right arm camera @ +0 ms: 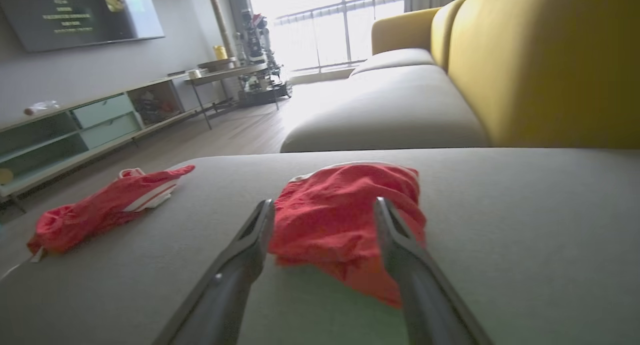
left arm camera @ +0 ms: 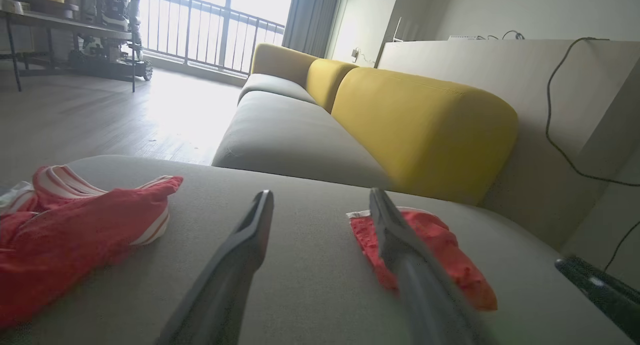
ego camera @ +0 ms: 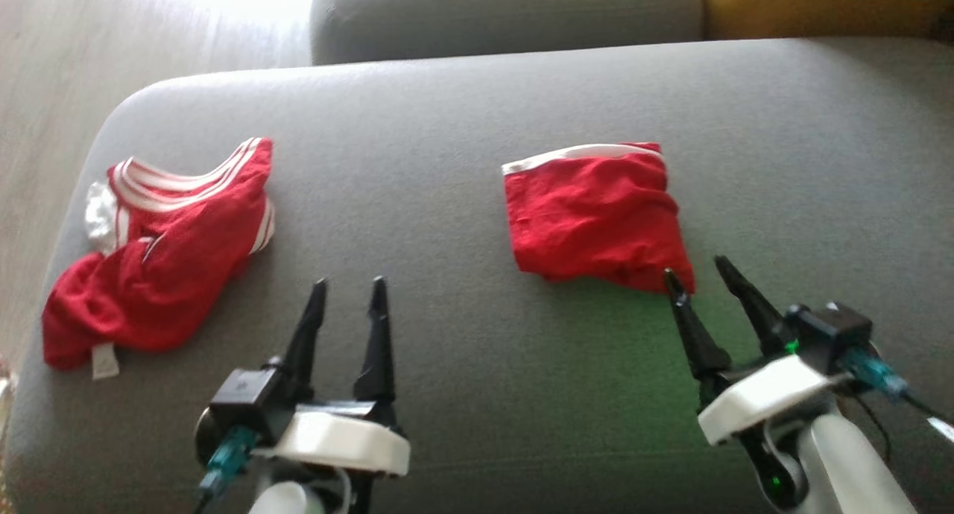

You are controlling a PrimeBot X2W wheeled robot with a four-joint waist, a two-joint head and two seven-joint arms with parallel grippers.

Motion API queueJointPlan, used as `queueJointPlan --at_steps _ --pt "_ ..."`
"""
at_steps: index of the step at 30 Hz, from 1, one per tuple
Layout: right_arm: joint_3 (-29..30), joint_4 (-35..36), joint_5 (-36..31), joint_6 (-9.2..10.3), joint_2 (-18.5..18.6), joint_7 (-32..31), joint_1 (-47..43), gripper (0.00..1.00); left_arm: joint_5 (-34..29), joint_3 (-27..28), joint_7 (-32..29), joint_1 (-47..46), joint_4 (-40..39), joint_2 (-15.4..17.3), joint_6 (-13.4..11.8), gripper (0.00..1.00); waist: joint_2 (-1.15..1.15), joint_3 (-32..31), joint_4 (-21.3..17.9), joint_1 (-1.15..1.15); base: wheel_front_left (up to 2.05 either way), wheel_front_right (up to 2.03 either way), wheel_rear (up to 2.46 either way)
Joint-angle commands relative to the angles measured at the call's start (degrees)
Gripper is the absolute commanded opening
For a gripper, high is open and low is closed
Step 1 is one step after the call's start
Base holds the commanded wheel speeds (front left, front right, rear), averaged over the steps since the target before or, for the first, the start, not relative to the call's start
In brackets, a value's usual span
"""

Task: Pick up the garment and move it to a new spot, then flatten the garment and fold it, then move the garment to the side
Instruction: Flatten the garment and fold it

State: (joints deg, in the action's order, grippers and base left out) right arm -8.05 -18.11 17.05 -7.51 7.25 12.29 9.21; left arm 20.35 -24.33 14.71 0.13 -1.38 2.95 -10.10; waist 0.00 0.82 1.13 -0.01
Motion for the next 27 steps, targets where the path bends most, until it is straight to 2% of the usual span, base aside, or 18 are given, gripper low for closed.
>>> queueJointPlan --at_steps 1,5,11,21,27 --pt "0.8 3.3 -2.4 0.02 -0.8 1.4 -0.2 1.00 -1.7 3.4 0.3 -0.1 -1.5 -0.1 -0.6 1.00 0.00 -1.1 -1.6 0.01 0.00 0.00 0.00" --pt "6.7 7.2 -8.6 0.02 -2.5 2.6 -4.7 1.00 -6.4 6.9 0.3 3.0 -0.3 -0.1 -1.6 1.00 0.00 -1.8 -2.1 0.01 0.00 0.00 0.00" --pt "9.3 12.4 -11.8 0.02 -3.6 2.7 -8.6 1.00 -9.7 9.2 0.3 5.2 -0.1 -0.1 -1.9 1.00 0.00 -2.5 -1.4 0.01 0.00 0.00 0.00" --pt "10.2 16.1 -16.4 0.02 -4.3 2.7 -13.0 1.00 -15.3 11.0 0.3 6.9 0.1 0.0 -0.4 1.00 0.00 -3.9 -0.4 0.01 0.00 0.00 0.00" --pt "10.4 16.4 -15.7 0.02 -4.4 2.7 -13.9 1.00 -15.9 11.9 0.3 7.4 0.8 0.0 0.0 1.00 0.00 -4.0 -0.1 0.01 0.00 0.00 0.00"
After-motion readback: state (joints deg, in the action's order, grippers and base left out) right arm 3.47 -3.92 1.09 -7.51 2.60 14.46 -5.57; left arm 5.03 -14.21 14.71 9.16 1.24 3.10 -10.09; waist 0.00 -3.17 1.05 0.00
